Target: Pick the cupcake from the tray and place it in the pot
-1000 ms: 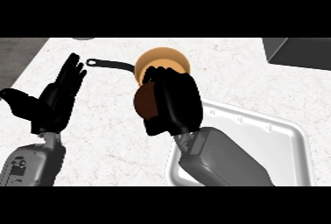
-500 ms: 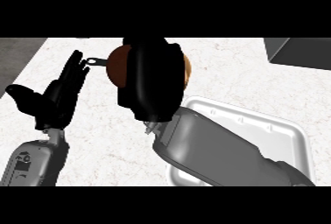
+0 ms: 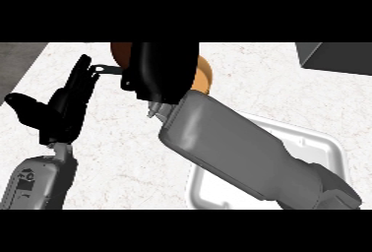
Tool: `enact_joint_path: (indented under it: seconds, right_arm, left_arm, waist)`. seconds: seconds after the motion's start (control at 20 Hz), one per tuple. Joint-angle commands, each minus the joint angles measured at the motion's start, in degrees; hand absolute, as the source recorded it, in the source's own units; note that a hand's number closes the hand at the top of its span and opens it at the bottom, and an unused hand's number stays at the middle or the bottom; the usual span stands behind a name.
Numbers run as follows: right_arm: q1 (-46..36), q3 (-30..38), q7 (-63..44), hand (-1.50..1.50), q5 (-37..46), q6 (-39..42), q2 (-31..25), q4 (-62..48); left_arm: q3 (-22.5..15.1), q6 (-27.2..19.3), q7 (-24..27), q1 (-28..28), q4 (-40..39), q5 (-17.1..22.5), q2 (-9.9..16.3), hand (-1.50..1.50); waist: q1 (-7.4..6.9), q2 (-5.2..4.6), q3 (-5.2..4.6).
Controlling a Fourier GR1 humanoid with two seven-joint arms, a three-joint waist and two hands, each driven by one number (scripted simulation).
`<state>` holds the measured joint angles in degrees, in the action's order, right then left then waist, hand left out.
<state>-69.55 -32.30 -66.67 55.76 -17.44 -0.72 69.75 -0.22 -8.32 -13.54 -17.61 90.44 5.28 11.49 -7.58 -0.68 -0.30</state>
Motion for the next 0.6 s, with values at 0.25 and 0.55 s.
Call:
enact_joint_path:
  seconds: [0.25, 0.55]
  right_arm:
    - [-4.47, -3.23, -9.54, 1.50, 5.67, -4.44, 0.69, -17.72]
    - [-5.55, -4.25, -9.69, 1.50, 3.83, -6.72, 0.69, -26.96]
  left_arm:
    - [2.22, 0.23, 1.31, 0.78, -0.39, 0.76, 0.94, 0.00]
    - [3.00, 1.17, 2.70, 2.20, -0.34, 1.00, 1.66, 0.00]
  waist:
    - [2.18, 0.02, -0.05]
    - [2.23, -0.26, 0.08]
